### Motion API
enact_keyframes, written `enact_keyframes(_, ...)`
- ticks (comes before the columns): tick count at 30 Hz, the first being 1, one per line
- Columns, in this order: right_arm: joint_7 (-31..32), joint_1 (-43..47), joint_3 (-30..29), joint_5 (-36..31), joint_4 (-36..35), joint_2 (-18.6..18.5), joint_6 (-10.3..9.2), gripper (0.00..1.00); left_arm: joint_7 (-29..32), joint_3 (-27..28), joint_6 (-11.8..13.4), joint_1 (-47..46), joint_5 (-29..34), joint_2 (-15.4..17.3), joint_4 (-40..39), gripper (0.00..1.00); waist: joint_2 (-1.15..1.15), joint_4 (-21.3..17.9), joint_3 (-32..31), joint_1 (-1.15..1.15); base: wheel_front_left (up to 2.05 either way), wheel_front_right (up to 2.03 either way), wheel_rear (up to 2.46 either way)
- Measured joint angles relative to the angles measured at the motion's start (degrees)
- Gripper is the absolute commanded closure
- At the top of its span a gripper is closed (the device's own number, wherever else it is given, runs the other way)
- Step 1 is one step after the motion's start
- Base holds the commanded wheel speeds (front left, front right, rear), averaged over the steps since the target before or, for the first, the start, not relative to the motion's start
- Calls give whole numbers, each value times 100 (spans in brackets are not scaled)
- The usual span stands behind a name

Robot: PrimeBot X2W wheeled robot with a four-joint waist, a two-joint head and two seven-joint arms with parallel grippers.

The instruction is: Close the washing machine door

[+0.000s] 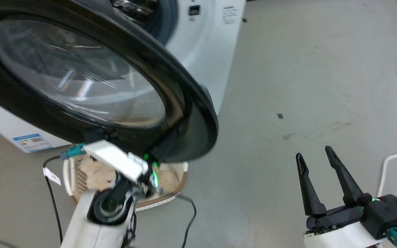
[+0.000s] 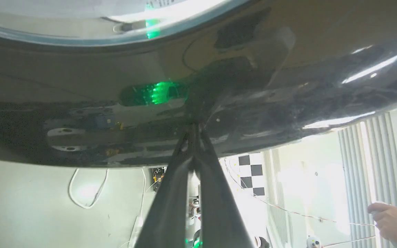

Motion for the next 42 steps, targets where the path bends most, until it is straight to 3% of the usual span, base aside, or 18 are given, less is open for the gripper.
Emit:
enact_keyframes(6, 1, -4, 51, 103, 0, 1, 0, 0, -687, -47, -25, -738, 74, -8, 592, 100, 0, -278, 106, 0, 0, 0, 0)
enact_keyframes(12, 1, -3, 68, 119, 14, 1, 0, 0, -1158, -214, -46, -1125, 119, -12, 942, 100, 0, -301, 53, 0, 0, 0, 0)
enact_keyframes(17, 1, -1, 48, 119, 52, 1, 0, 0, -1048, -557, -46, -972, 146, 16, 842, 100, 0, -181, -113, 0, 0, 0, 0)
enact_keyframes(21, 1, 5, 35, 118, 78, 3, 0, 0, -632, -1044, -46, -299, 327, 342, 274, 100, 0, -21, -290, 0, 0, 0, 0)
enact_keyframes(27, 0, 148, -92, 116, 114, 5, 0, 0, -835, -1618, -46, 682, 1085, 1252, -457, 100, 0, 359, -577, 0, 0, 0, 0)
enact_keyframes(29, 0, 213, -109, 114, 141, 5, 0, 0, -1094, -1840, -46, 841, 1597, 1612, -586, 100, 0, 515, -677, 0, 0, 0, 0)
enact_keyframes(31, 0, 273, -120, 112, 156, 7, 0, 0, -1503, -2038, -46, 906, 2206, 2000, -614, 100, 0, 677, -769, 0, 0, 0, 0)
enact_keyframes(32, 1, 334, -148, 109, 166, 10, 0, 0, -2462, -2053, -47, 955, 2882, 2303, -479, 100, 0, 936, -904, 0, 0, 0, 0)
enact_keyframes(37, 1, 391, -140, 107, 175, 10, 0, 0, -3744, -1904, -4, 980, 3866, 2465, -65, 100, 0, 1340, -1101, 0, 0, 0, 0)
enact_keyframes(42, 1, 415, -146, 100, 168, 11, 0, 0, -3921, -1017, 264, 1258, 4658, 2098, -388, 100, 0, 1613, -1255, 0, 0, 0, 0)
